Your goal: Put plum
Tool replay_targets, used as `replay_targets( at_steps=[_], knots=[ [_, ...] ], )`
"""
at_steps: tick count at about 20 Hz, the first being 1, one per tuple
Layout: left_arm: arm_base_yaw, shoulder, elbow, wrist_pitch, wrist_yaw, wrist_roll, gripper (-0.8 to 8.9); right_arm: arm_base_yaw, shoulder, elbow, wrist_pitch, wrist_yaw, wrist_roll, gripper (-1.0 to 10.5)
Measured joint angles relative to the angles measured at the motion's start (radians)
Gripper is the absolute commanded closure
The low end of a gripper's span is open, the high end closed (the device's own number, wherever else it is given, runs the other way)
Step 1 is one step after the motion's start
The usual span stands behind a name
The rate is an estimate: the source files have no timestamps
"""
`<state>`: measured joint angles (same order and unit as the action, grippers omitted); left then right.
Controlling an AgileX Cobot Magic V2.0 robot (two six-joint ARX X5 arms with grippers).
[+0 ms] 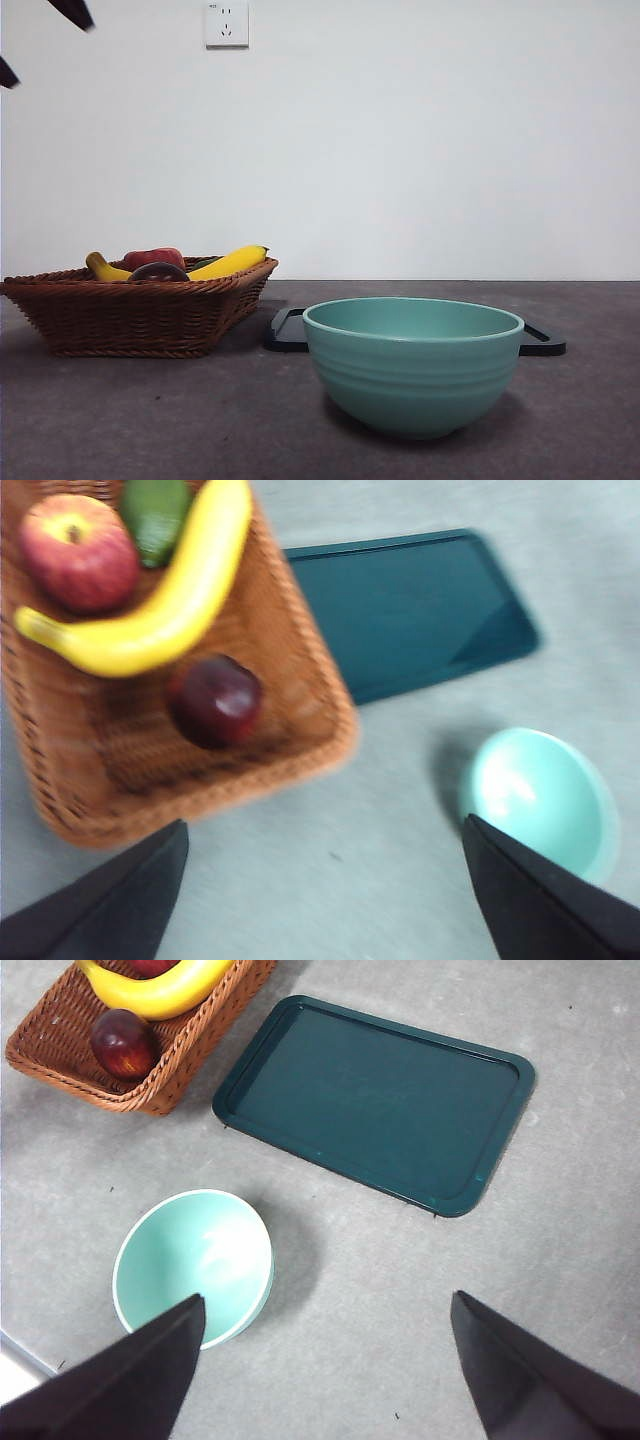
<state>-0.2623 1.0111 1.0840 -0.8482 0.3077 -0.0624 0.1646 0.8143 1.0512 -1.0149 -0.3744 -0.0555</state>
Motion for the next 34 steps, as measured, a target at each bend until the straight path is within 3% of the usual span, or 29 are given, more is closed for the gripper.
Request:
replay_targets(
  at_steps=[7,13,30,34],
  knots=[
    [-0.069,0.368,0.262,0.007,-0.154,0.002,3.77,0.000,0.000,0.000,0.000,0.000,0.000,5.5],
    [-0.089,0.602,0.303,0.007,-0.205,0.017,3.77,0.000,0.000,0.000,0.000,0.000,0.000,5.5],
    [-0.093,0.822,0.303,0.082,-0.234,0.046,3.78,0.000,0.000,0.000,0.000,0.000,0.000,5.5],
    [-0.098,0.831,0.303,0.082,-0.234,0.046,4.80,0.000,0.000,0.000,0.000,0.000,0.000,5.5]
  ],
)
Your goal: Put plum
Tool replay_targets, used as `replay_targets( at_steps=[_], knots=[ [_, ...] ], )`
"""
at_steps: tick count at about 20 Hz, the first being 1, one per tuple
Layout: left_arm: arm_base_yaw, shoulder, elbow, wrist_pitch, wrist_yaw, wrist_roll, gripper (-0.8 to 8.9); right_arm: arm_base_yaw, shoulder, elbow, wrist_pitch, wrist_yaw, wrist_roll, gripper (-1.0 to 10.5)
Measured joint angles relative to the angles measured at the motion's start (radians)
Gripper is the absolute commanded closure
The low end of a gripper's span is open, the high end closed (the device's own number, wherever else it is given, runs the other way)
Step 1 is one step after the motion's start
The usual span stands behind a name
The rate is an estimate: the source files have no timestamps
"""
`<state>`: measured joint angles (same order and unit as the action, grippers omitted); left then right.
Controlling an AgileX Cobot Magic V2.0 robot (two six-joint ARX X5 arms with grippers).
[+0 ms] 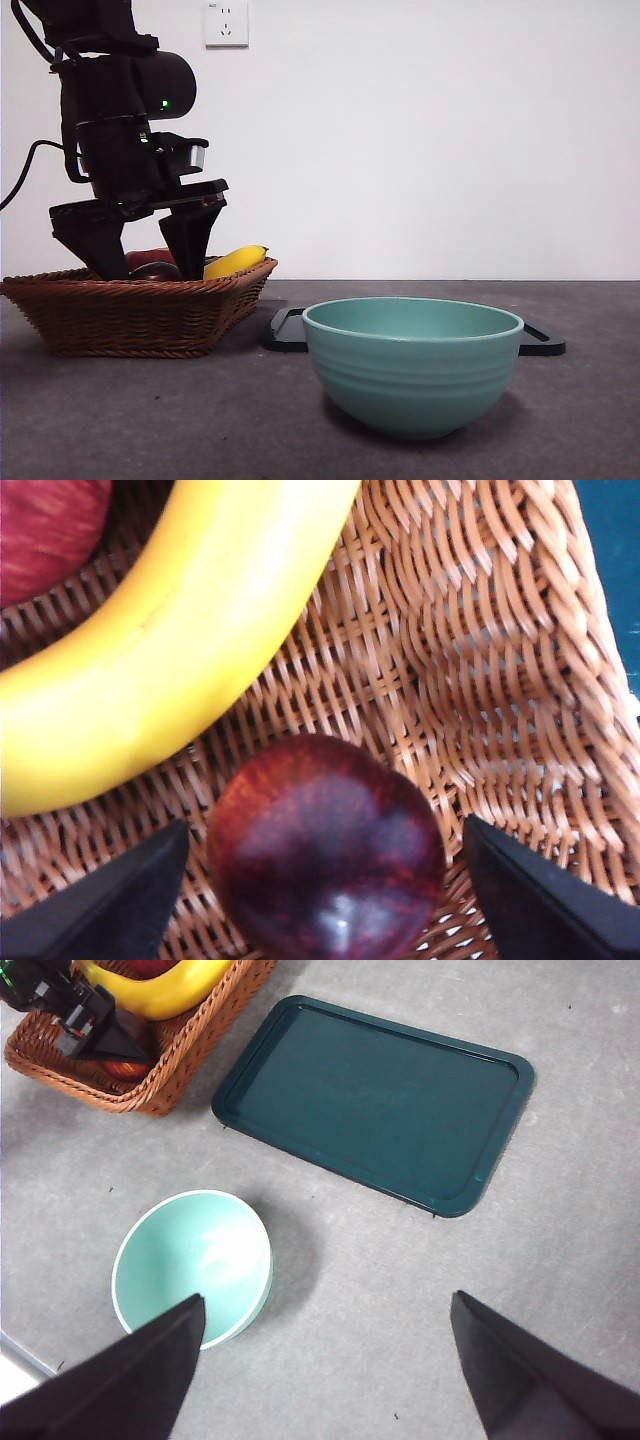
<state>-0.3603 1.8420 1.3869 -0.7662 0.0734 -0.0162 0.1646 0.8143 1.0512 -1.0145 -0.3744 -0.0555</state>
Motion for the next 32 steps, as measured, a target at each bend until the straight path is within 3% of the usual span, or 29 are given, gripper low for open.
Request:
replay_targets(
  at_steps=[4,10,14,18,22,27,32],
  knots=[
    [-0.002,0.000,0.000,-0.001,0.000,0.000,5.68,0.000,0.000,0.000,0.002,0.000,0.000,5.5],
    [-0.003,-0.008,0.007,-0.033,0.000,0.000,5.70,0.000,0.000,0.000,0.002,0.000,0.000,5.5],
    [-0.022,-0.151,0.007,-0.035,0.004,0.000,5.70,0.000,0.000,0.000,0.002,0.000,0.000,5.5],
    [-0.108,-0.342,0.015,-0.042,0.060,0.000,5.70,0.000,0.000,0.000,0.010,0.000,0.000,5.5],
    [-0.263,-0.418,0.015,-0.054,0.083,0.000,5.70,0.000,0.000,0.000,0.010,0.000,0.000,5.5],
    [-0.432,-0.361,0.015,-0.046,0.084,0.003,5.70,0.000,0.000,0.000,0.010,0.000,0.000,5.5],
    [-0.525,-0.225,0.015,-0.025,0.084,0.011,5.70,0.000,0.000,0.000,0.010,0.000,0.000,5.5]
  ],
)
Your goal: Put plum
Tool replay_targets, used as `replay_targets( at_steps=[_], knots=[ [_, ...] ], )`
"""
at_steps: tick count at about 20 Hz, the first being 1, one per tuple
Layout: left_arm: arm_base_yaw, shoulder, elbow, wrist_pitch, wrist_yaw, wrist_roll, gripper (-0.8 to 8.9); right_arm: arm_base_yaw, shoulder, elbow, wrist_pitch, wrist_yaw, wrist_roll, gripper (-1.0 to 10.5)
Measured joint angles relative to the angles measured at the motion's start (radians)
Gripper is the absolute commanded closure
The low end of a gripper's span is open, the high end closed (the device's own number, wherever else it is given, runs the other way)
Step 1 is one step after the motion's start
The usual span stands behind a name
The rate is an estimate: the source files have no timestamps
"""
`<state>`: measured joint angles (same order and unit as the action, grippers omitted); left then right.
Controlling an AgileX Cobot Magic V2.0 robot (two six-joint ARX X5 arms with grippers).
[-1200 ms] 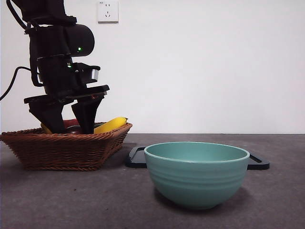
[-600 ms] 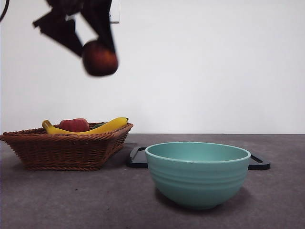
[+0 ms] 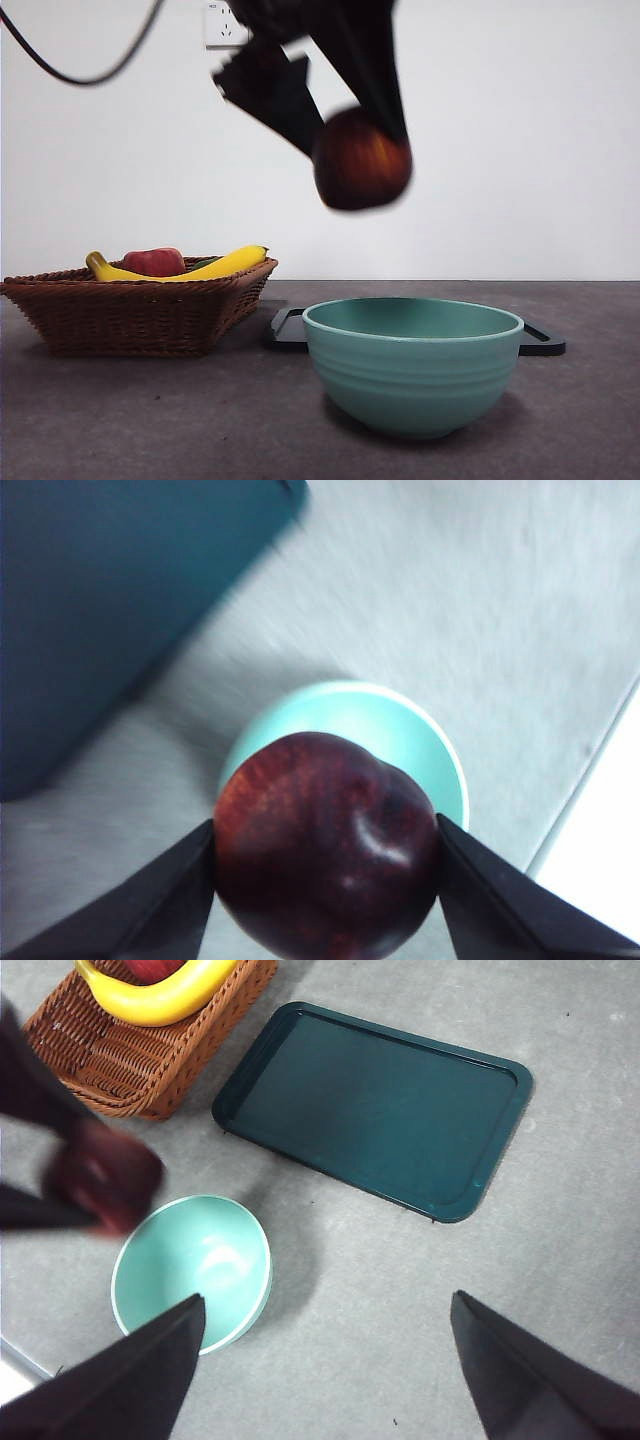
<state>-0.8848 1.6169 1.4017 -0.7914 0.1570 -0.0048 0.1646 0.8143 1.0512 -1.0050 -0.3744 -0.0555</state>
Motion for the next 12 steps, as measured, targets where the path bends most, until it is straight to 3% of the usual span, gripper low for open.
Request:
replay_targets(
  at_steps=[12],
  knots=[
    [-0.041,0.237,0.000,0.061,-0.001,0.034,5.70,0.000,0.000,0.000,0.000,0.000,0.000,5.5]
  ],
)
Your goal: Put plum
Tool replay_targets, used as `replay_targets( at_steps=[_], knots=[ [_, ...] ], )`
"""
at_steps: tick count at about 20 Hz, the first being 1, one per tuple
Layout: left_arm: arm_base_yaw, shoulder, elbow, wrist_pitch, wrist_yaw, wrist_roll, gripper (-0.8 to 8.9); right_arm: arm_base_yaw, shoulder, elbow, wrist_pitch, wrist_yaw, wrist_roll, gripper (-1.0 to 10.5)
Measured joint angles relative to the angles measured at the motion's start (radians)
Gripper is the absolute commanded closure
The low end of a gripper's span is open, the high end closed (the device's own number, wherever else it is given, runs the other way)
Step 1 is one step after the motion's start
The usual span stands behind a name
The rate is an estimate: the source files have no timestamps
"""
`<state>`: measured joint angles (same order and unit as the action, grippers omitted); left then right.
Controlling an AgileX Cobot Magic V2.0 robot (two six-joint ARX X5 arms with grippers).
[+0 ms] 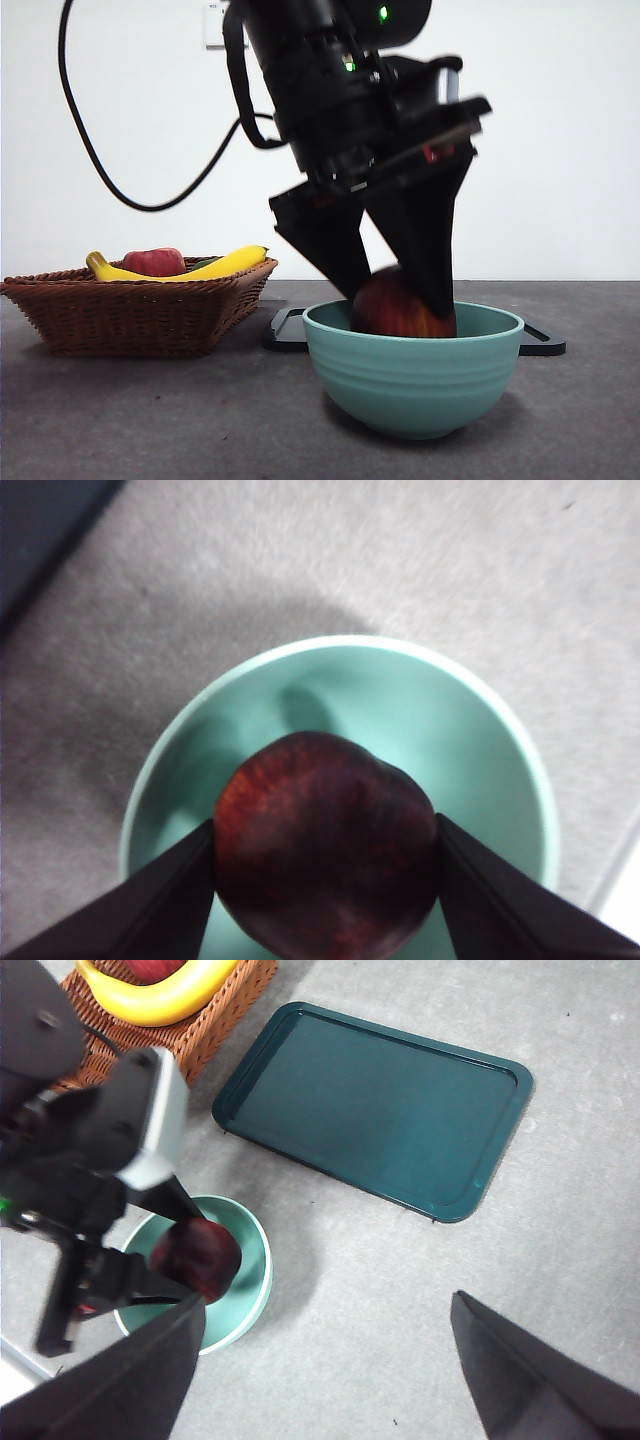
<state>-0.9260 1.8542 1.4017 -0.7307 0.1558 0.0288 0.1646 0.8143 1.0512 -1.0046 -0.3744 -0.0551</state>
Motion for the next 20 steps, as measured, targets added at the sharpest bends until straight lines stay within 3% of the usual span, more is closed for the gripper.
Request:
replay_targets(
  at_steps=[6,9,17,20],
  knots=[
    [-0.003,0.028,0.000,0.009,0.000,0.015,5.58,0.000,0.000,0.000,0.000,0.000,0.000,5.5],
    [-0.006,0.028,0.000,0.005,0.000,0.015,4.60,0.000,0.000,0.000,0.000,0.000,0.000,5.5],
    [-0.013,0.028,0.000,0.006,0.000,0.015,4.60,0.000,0.000,0.000,0.000,0.000,0.000,5.5],
    [-0.013,0.028,0.000,0.006,0.000,0.015,3.98,0.000,0.000,0.000,0.000,0.000,0.000,5.5]
  ],
)
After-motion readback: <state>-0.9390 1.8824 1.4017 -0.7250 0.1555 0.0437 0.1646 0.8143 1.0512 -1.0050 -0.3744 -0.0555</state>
